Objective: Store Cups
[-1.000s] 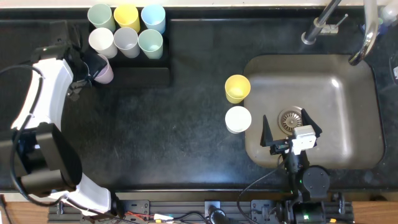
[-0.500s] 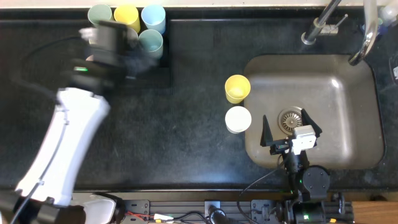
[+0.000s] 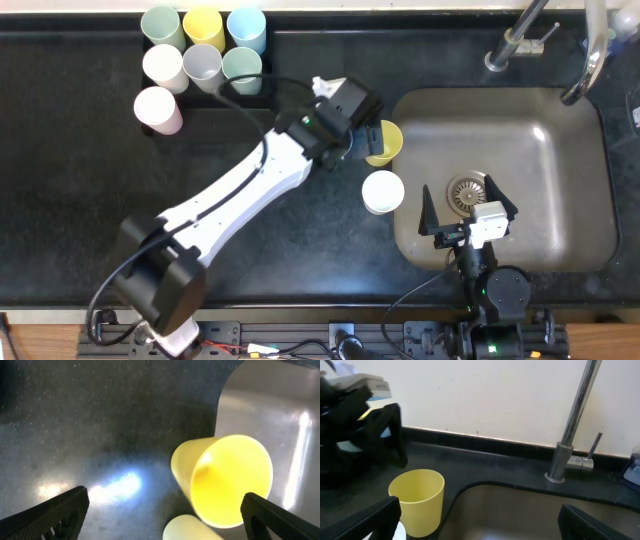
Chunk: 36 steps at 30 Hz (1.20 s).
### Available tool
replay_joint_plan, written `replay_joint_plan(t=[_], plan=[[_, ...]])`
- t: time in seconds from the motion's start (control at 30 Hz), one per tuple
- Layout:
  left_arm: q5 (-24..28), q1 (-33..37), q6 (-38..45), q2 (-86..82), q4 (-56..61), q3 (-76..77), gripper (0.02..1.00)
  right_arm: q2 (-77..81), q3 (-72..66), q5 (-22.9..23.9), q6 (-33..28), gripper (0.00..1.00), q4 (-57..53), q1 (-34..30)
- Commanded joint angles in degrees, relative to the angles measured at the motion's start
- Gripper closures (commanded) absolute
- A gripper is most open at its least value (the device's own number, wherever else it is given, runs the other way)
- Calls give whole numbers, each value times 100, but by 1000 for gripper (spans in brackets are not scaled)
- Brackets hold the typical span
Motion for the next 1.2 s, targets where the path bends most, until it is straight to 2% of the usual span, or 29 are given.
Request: replay_joint_plan(t=[0.03, 0.2, 0.47, 0.53, 0.57, 0.6, 0.63, 0.7, 0.73, 1.0, 1.2], plan=[[232, 17, -153, 247, -46, 313, 20, -48, -76, -37, 39, 5, 28, -7], [501, 17, -201, 420, -42, 313, 20, -48, -76, -37, 39, 5, 28, -7], [483, 31, -299, 678, -42, 313, 20, -48, -76, -37, 39, 3, 28, -7], [448, 35, -302, 708, 7, 313, 47, -48, -76, -37, 39, 3, 28, -7], [428, 35, -304, 715, 22, 313, 77, -48, -76, -37, 39, 5, 28, -7], [398, 37, -326, 723, 26, 313, 165, -48, -76, -37, 39, 5, 28, -7], [356, 39, -354, 723, 22, 313, 343, -48, -76, -37, 39, 3, 28, -7], [286, 39, -382, 726, 35, 313, 822, -48, -76, -37, 39, 5, 28, -7], [251, 39, -382, 726, 46, 313, 974, -48, -76, -37, 39, 3, 28, -7], [-83, 251, -356, 570, -227, 643, 982, -48, -76, -37, 39, 3, 28, -7], [-601, 1043, -481, -210, -1200, 811, 982, -48, -76, -37, 39, 5, 28, -7]])
